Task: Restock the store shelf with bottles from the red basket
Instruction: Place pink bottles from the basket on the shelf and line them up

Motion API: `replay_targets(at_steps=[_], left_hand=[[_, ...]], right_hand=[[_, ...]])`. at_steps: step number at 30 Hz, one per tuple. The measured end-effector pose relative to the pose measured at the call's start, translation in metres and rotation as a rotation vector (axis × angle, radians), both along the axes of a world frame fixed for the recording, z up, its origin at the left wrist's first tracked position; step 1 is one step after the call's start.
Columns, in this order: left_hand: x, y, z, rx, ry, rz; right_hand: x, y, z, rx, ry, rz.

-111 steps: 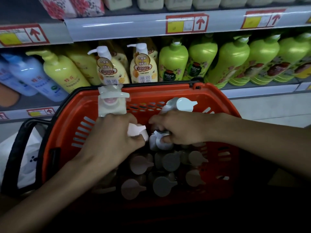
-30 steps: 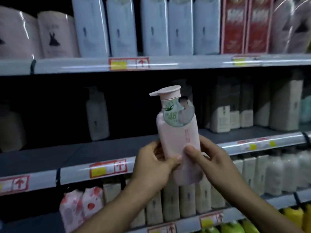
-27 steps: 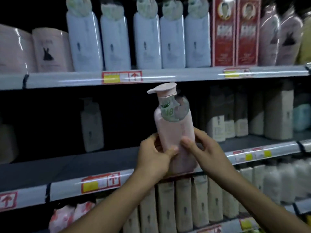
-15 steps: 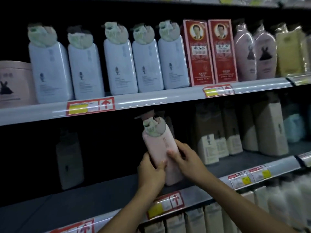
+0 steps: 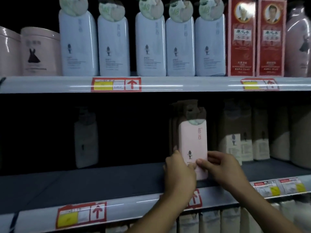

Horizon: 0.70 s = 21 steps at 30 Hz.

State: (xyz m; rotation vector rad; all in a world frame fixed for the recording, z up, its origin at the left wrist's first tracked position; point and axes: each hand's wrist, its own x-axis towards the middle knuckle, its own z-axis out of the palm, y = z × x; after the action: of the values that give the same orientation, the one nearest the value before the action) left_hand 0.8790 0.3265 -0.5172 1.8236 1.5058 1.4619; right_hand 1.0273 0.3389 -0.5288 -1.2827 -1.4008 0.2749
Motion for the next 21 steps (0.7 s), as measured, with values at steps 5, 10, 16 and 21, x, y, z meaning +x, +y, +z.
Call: replay_targets(at_steps=[5, 10, 16, 21], left_hand=[[0.000, 0.006, 0.003, -0.002, -0.032, 0.004], [-0.001, 0.009, -0.004, 0.036, -0.055, -0.016], [-0.003, 0.016, -0.008, 0.037, -0.053, -0.044], [-0.014, 0.007, -0.003, 0.062, -0.090, -0.105]], right_hand=[[-0.008, 0.006, -0.005, 0.043, -0.010, -0.029], [-0.017, 0.002, -0.010, 0.063, -0.074, -0.139], [-0.022, -0.007, -0.010, 0.065, -0.073, -0.219], [-0.031, -0.036, -0.005, 0.073, -0.106, -0.317]])
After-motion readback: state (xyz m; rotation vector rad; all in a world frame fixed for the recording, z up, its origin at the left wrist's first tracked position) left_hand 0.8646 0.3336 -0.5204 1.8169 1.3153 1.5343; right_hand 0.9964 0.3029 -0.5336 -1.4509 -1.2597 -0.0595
